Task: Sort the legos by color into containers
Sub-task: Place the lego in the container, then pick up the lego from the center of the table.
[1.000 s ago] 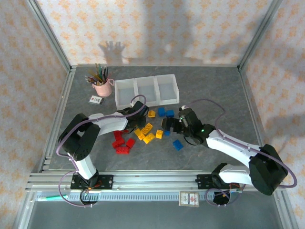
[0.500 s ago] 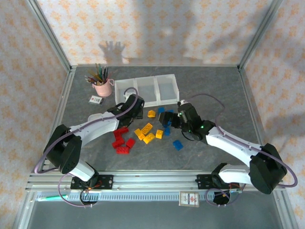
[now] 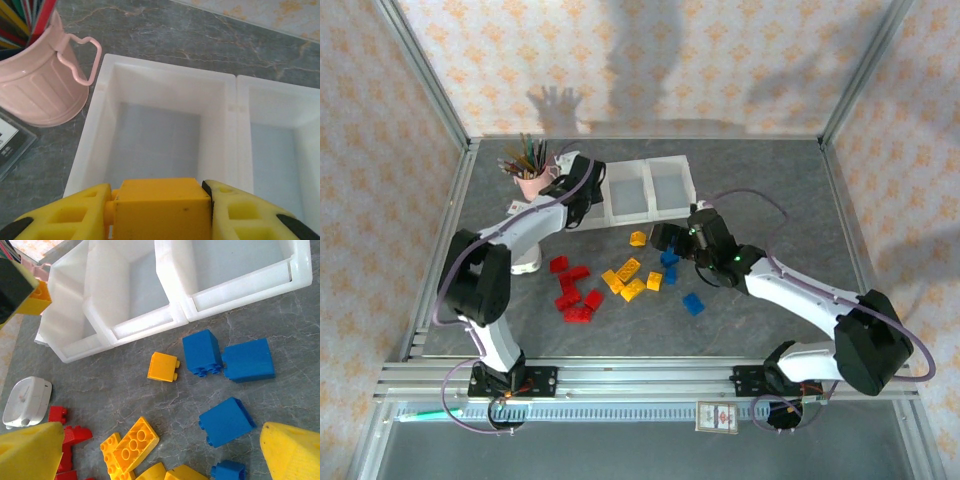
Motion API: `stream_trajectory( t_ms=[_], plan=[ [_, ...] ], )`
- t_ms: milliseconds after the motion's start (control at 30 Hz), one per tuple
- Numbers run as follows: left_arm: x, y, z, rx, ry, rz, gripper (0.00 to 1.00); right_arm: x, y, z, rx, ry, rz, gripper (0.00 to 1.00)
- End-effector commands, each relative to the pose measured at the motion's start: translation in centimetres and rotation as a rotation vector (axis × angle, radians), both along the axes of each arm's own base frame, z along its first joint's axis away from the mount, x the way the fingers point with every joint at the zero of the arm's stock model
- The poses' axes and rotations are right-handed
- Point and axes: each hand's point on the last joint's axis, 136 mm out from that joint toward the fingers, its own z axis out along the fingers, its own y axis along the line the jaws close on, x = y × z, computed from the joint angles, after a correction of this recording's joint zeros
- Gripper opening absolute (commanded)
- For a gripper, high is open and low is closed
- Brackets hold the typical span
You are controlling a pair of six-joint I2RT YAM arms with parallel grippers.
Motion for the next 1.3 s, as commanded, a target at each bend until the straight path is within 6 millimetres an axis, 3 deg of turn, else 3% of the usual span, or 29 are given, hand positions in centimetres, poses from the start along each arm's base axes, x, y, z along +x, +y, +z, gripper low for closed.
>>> stream_trajectory(
  t_ms=[0, 100, 233, 533, 700, 867, 1033, 1167, 1267],
  plan=[
    [1.6, 0.8, -0.4, 0.052, -0.005, 0.025, 0.40, 1.1, -0.4, 2.0, 0.015, -0.052, -0.044, 1.00],
    [2.0, 1.1, -1.4, 0.067, 0.031, 0.038, 0.44, 1.1, -0.7, 2.2, 0.018, -0.059, -0.049, 1.00],
    [2.1, 0.6, -1.4, 0.052, 0.031, 0.016, 0.56, 1.1, -1.0, 2.5, 0.020, -0.067, -0.048, 1.00],
    [1.0, -0.5, 1.2, -0.009, 0.035, -0.050, 0.67, 1.0, -2.5, 2.8, -0.001, -0.060, -0.055, 1.00],
    [-1.7, -3.9, 1.6, -0.132, 0.036, -0.186, 0.70, 0.3, -3.6, 1.7, -0.008, -0.033, -0.049, 1.00],
    [-6.1, -7.6, 0.6, -0.150, 0.063, -0.308, 0.72, -0.8, -3.9, -0.6, -0.028, 0.021, -0.017, 1.00],
    [-9.3, -11.3, -0.5, -0.157, 0.107, -0.409, 0.75, -1.7, -4.1, -1.5, -0.032, 0.028, 0.015, 1.00],
    [-10.6, -13.7, -2.4, -0.146, 0.159, -0.458, 0.77, -2.4, -3.8, -2.7, -0.026, 0.050, 0.058, 1.00],
    [-10.5, -14.6, -4.0, -0.114, 0.197, -0.462, 0.81, -2.4, -4.1, -3.3, -0.037, 0.066, 0.054, 1.00]
  ],
)
